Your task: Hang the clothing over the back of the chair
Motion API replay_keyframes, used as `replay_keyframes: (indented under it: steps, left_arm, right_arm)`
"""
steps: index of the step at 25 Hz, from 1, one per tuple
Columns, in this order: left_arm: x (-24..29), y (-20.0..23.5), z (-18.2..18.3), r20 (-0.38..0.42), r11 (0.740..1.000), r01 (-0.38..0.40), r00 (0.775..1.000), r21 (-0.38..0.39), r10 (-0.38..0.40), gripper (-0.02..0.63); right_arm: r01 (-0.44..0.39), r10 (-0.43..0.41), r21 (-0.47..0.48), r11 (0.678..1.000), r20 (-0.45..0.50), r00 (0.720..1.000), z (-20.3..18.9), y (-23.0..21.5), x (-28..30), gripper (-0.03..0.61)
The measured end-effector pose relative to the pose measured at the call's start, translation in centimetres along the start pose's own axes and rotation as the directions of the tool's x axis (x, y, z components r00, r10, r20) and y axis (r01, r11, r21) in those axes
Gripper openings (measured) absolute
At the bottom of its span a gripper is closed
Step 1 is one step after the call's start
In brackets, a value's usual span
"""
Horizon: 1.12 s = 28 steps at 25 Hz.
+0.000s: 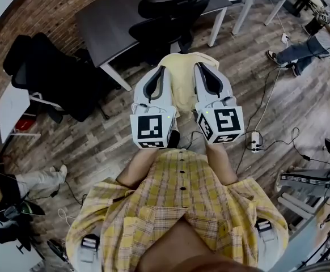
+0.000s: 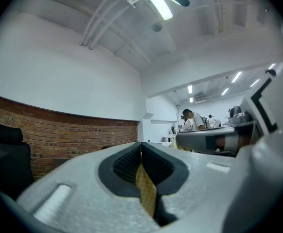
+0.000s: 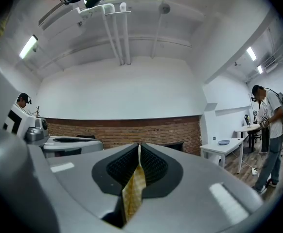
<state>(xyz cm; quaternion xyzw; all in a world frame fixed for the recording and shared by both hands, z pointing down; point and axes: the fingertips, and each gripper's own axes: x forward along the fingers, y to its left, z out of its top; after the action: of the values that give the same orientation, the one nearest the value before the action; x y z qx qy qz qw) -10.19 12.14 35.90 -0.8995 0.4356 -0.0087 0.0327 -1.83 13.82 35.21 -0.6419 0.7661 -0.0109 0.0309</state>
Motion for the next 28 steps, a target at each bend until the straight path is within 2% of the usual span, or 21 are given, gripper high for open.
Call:
replay_keyframes:
  steps: [19,28]
  left_arm:
    - [15.7,6.0,2.6,0.062,1.0,0.016,0.998,-0.015,-0.015,0.006]
    - [20.3,9.9,4.1,0.092,1.0,0.029,0.995,-0.01,-0.028,0.006]
  right_arm:
    - [0.035,-0.034,-0.032,0.999,0.045,0.998,3.4,-8.2,14.1,0.02]
    - [0.052,-0.049,-0.053,0.997,0.056,0.997,4.9,-9.3,19.8,0.021]
